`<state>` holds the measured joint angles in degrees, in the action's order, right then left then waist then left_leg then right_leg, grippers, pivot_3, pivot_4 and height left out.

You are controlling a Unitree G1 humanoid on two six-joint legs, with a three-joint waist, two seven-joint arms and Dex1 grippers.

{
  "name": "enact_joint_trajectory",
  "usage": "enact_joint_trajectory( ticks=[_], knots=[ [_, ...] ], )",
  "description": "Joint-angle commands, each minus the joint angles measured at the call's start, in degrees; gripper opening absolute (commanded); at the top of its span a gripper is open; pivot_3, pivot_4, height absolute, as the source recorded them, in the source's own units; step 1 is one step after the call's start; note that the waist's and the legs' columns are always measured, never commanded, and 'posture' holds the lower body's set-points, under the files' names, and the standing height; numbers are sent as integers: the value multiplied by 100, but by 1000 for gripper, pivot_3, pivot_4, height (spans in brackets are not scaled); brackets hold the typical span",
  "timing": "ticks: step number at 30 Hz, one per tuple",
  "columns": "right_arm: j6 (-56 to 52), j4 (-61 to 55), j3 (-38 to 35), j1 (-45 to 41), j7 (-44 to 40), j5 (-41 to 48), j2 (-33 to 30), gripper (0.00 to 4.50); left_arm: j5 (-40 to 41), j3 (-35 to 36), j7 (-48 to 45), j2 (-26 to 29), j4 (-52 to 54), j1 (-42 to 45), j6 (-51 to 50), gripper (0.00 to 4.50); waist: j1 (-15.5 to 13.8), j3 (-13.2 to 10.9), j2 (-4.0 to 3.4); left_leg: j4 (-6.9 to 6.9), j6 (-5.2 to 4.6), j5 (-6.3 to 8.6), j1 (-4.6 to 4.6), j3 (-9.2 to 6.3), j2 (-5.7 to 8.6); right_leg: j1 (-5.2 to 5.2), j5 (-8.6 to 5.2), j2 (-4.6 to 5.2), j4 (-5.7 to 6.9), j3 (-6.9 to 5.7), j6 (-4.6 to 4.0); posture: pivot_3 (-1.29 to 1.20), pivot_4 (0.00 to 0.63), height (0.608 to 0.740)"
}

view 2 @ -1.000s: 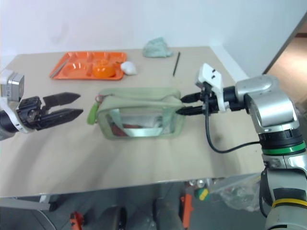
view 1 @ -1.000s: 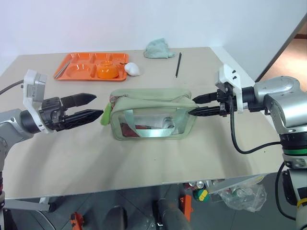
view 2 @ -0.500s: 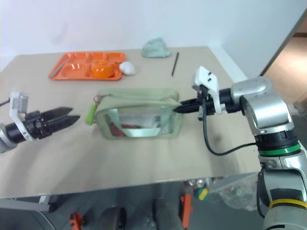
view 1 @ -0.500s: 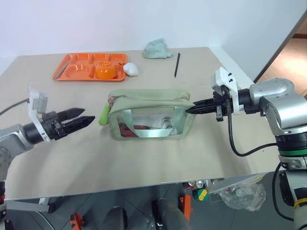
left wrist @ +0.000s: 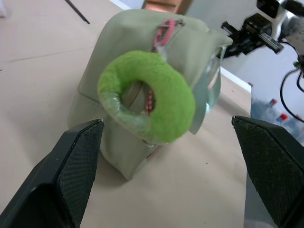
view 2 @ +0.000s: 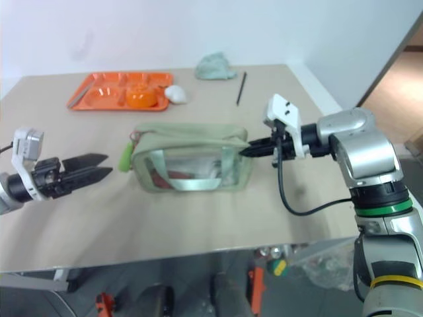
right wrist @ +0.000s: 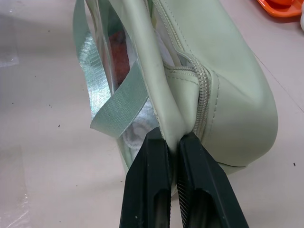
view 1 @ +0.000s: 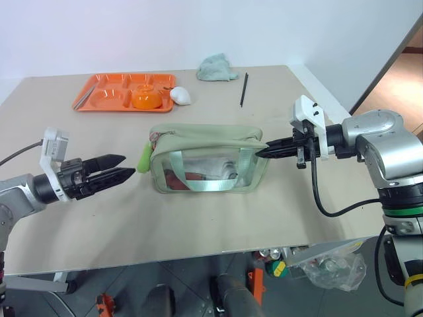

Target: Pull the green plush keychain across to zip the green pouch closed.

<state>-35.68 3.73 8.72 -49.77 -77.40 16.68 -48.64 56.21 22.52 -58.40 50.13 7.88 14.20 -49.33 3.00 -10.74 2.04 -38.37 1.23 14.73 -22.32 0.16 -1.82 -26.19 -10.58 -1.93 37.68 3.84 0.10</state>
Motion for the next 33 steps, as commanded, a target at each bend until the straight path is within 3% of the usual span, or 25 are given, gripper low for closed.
enact_joint_trajectory(
  ticks=[1,14,17,28,33],
  knots=[
    [59,-158,-33,30,-32,54,-18,64,-22,-69,-103,86,273,77,32,4500,-1,0,0,0,0,0,0,0,1,0,0,1,0,0,0,0,150,740],
    [27,-280,-82,80,17,70,-53,64,-615,-746,-88,-259,-93,607,343,4500,0,0,0,0,0,0,0,-1,0,0,1,-2,2,1,-1,0,150,740],
    [19,-293,-97,91,32,71,-66,0,-576,-726,-219,-296,-85,605,367,3749,3,0,0,0,0,0,0,1,0,0,1,-2,2,4,0,0,150,740],
    [51,-197,-36,32,82,28,15,0,-518,-576,-413,-221,-55,492,301,34,3,0,0,0,0,0,1,1,1,0,1,-2,2,4,0,0,150,740],
    [67,-155,-4,-24,89,15,57,0,-515,-402,-375,-150,-137,559,355,34,5,0,0,0,0,0,1,0,0,0,1,-3,2,4,0,0,150,740]
  ],
)
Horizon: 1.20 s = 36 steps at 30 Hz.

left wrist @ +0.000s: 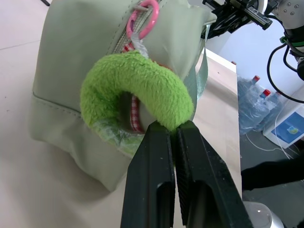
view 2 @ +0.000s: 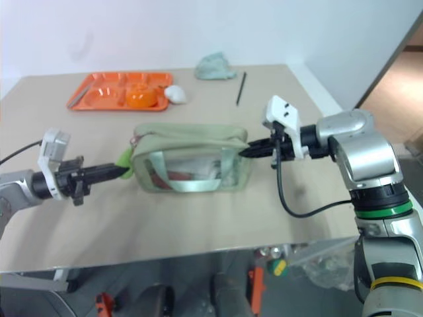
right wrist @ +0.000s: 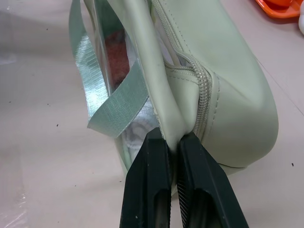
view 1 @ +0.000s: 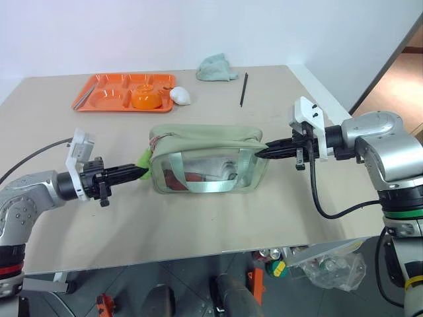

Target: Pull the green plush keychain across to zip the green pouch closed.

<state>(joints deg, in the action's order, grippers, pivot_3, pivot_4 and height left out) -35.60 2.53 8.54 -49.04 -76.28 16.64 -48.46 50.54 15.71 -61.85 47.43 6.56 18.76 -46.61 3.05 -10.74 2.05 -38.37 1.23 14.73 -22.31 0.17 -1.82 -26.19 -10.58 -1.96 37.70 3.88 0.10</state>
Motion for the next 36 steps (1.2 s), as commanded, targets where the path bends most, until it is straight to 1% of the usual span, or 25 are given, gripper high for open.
enact_joint_trajectory(
  ticks=[1,3,7,9,13,15,17,20,24,26,27,30,31,34,36],
  knots=[
    [61,-30,22,-103,-21,15,46,0,-1,289,-4,137,-25,153,135,34,1,0,0,0,0,0,1,0,0,0,0,0,0,0,0,0,150,740],
    [61,-33,29,-109,-21,13,55,0,-66,310,65,144,-61,274,225,34,0,0,0,0,0,0,1,-1,0,0,0,0,2,-1,0,0,150,740],
    [77,-9,46,-132,-29,-1,68,0,138,536,498,69,-211,1193,242,34,-5,0,4,-5,-2,-1,-1,-4,1,1,3,0,5,-4,-1,0,150,740],
    [88,9,49,-146,-32,-8,72,0,92,465,569,55,-219,1576,293,34,2,0,4,-5,-2,-2,1,-1,1,1,5,-1,5,0,-1,0,150,740],
    [91,17,43,-158,-20,-7,80,0,-304,-46,651,-34,-173,2172,417,34,19,0,4,-2,-2,-1,3,3,2,2,4,-1,5,6,1,0,150,740],
    [75,-9,35,-152,1,1,82,0,-768,-472,616,-14,-205,2332,630,34,19,0,4,-2,-2,-2,2,1,2,2,4,-1,5,5,1,0,150,740],
    [50,-53,15,-131,16,19,69,0,-1139,-852,457,10,-218,2389,843,34,25,0,4,-3,-2,-2,2,1,4,2,5,-1,5,6,2,0,150,740],
    [22,-115,-28,-80,43,41,31,0,-1446,-1259,185,11,-201,2397,1001,34,28,0,4,-3,-2,-2,3,2,3,1,4,-3,8,7,2,0,150,740],
    [-29,-171,-78,-27,80,63,-6,0,-1689,-1550,-86,0,-142,2386,1121,34,28,0,4,-3,-2,-2,2,1,2,0,4,-4,8,8,1,0,150,740],
    [-70,-236,-100,21,102,82,-24,0,-1501,-1516,-138,-126,3,2511,981,705,27,0,4,-3,-2,-2,2,1,3,0,4,-4,8,7,2,0,150,740],
    [-79,-255,-110,40,109,89,-30,0,-1383,-1481,-149,-190,68,2577,890,917,21,0,4,-3,-2,-2,2,1,3,0,4,-4,8,7,2,0,150,740],
    [-86,-283,-117,70,124,99,-38,0,-1207,-1402,-128,-324,175,2723,721,1914,19,0,4,-6,-2,-2,-1,1,4,1,4,-2,8,7,3,0,150,740],
    [-92,-288,-112,69,134,102,-31,0,-1165,-1395,-136,-344,208,2773,670,2352,22,0,5,-6,-2,-2,0,3,4,1,4,-2,8,9,3,0,150,740],
    [-81,-262,-93,51,155,107,-12,0,-1114,-1428,-167,-343,287,2826,572,3451,29,0,4,-5,-2,-2,3,2,3,1,5,-4,9,10,4,0,150,740],
    [-52,-237,-70,34,156,102,7,0,-1116,-1456,-214,-267,349,2747,525,3945,29,0,4,-5,-2,-2,5,1,3,1,4,-5,14,10,2,0,150,740]
  ],
)
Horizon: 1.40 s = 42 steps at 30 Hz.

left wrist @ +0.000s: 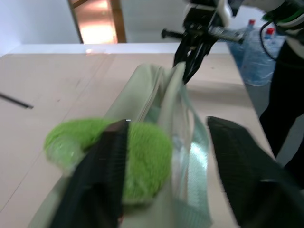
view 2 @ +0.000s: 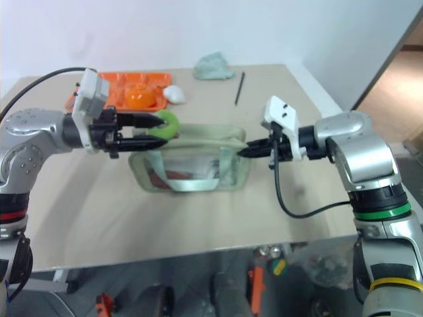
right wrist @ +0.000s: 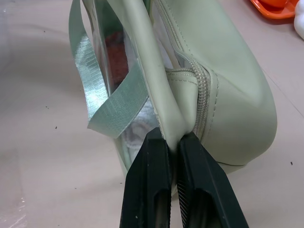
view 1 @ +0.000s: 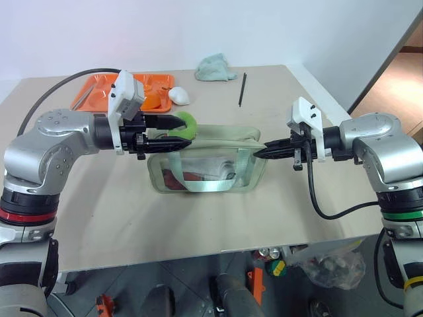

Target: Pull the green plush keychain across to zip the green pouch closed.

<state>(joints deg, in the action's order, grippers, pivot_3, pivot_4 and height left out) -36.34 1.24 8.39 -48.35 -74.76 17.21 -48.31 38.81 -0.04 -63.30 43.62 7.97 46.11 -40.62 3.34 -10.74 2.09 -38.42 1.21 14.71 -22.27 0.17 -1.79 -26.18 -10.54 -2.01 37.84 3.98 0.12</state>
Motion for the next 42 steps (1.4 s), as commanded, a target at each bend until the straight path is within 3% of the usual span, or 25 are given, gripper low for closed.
enact_joint_trajectory(
  ticks=[1,5,11,16,21,26,34,37,42],
  knots=[
    [24,-99,-49,-45,11,45,5,0,47,130,-81,152,215,-37,-87,4372,0,0,0,0,-1,0,0,-1,0,0,0,-1,1,-1,-1,0,150,740],
    [42,-78,-32,-51,-1,41,18,0,138,382,44,168,162,-60,-166,4487,-1,0,0,-1,-2,-1,1,0,0,0,0,0,3,-1,0,0,150,740],
    [65,-53,-5,-75,-44,35,25,0,1147,1685,519,155,-294,177,-648,4487,6,-1,1,-2,-2,-1,-1,-2,-2,-2,0,-2,4,-4,-1,0,150,740],
    [104,-4,25,-99,-73,14,47,0,1417,2230,582,458,-357,-338,-942,4487,18,0,1,1,-2,-1,5,-1,-3,0,-1,-2,7,-1,-3,0,150,740],
    [144,50,53,-129,-95,1,83,0,1049,1922,211,842,144,-1638,-829,4487,50,0,1,-1,0,-2,7,3,-1,0,-2,3,9,1,-3,0,150,740],
    [167,58,61,-140,-111,-2,87,0,861,1613,-11,933,241,-2242,-748,4487,73,0,6,-1,3,-4,4,-3,-1,0,-3,3,9,-7,-6,0,150,740],
    [125,-7,2,-95,-111,20,-1,0,562,1180,-101,774,34,-2177,-489,4487,79,0,6,0,3,-4,5,-1,0,0,-3,3,9,-4,-6,0,150,740],
    [94,-61,-36,-44,-102,38,-36,0,423,1049,-112,649,-11,-2082,-304,3699,78,0,6,0,3,-4,5,0,0,0,-3,3,9,-3,-6,0,150,740],
    [57,-117,-48,10,-72,56,-46,0,310,1023,62,330,-133,-1762,-62,1957,78,0,7,-1,3,-4,3,-1,2,1,-2,4,9,-4,-4,0,150,740]
  ],
)
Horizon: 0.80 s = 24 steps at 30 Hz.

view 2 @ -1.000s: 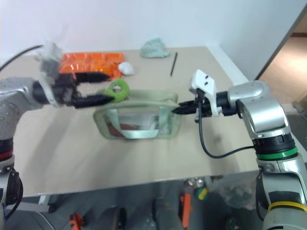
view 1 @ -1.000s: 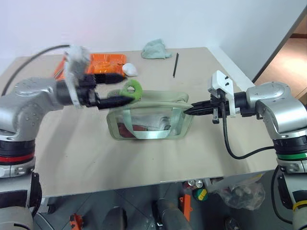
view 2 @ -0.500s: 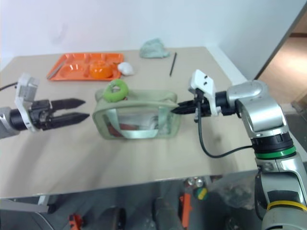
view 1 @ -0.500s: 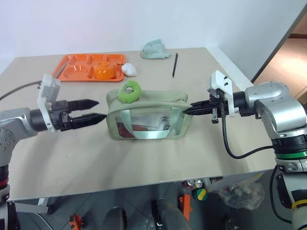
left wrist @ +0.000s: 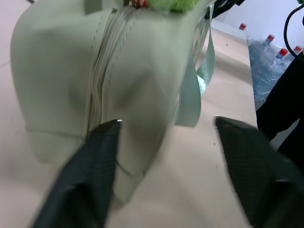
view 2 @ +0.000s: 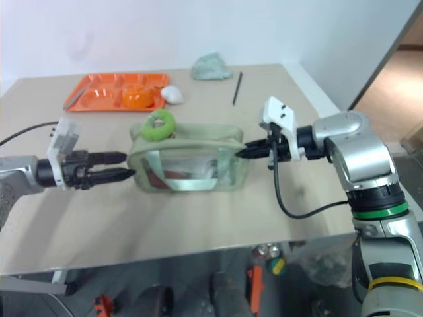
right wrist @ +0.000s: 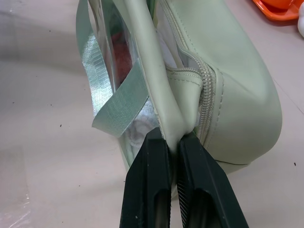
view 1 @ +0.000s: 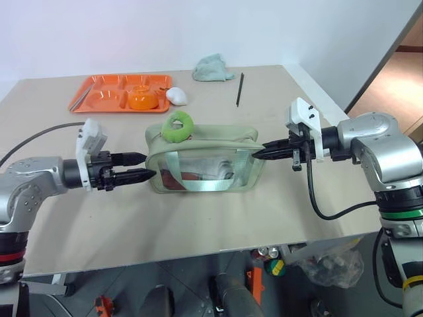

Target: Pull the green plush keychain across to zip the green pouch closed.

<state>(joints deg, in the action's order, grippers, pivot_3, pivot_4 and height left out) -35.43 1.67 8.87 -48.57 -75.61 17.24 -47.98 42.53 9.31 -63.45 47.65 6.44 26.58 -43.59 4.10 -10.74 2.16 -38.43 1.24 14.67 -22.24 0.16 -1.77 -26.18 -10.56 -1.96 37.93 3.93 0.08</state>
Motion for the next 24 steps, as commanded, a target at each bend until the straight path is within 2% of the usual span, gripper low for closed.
enact_joint_trajectory(
  ticks=[1,5,6,13,24],
  knots=[
    [-43,-169,-100,37,15,58,-83,0,-87,95,100,-108,25,216,286,1630,2,0,0,0,0,0,1,1,0,0,0,0,0,1,0,0,150,740],
    [-59,-167,-95,34,23,59,-78,0,-13,133,105,-71,15,216,84,277,3,0,0,1,0,0,1,0,0,0,0,0,0,1,0,0,150,740],
    [-51,-154,-85,27,26,57,-75,0,17,155,74,-39,58,171,62,77,3,0,0,1,0,0,0,-1,0,0,0,0,0,0,0,0,150,740],
    [186,-33,-32,34,38,-26,-44,0,130,184,120,39,216,47,-124,77,4,0,0,1,0,0,0,0,0,-1,-1,1,0,1,1,0,150,740],
    [47,210,-347,-66,-298,198,-383,3871,139,145,179,2,223,90,-142,0,3,0,0,1,0,0,-2,1,1,-1,-3,2,0,1,2,0,150,740]
  ],
)
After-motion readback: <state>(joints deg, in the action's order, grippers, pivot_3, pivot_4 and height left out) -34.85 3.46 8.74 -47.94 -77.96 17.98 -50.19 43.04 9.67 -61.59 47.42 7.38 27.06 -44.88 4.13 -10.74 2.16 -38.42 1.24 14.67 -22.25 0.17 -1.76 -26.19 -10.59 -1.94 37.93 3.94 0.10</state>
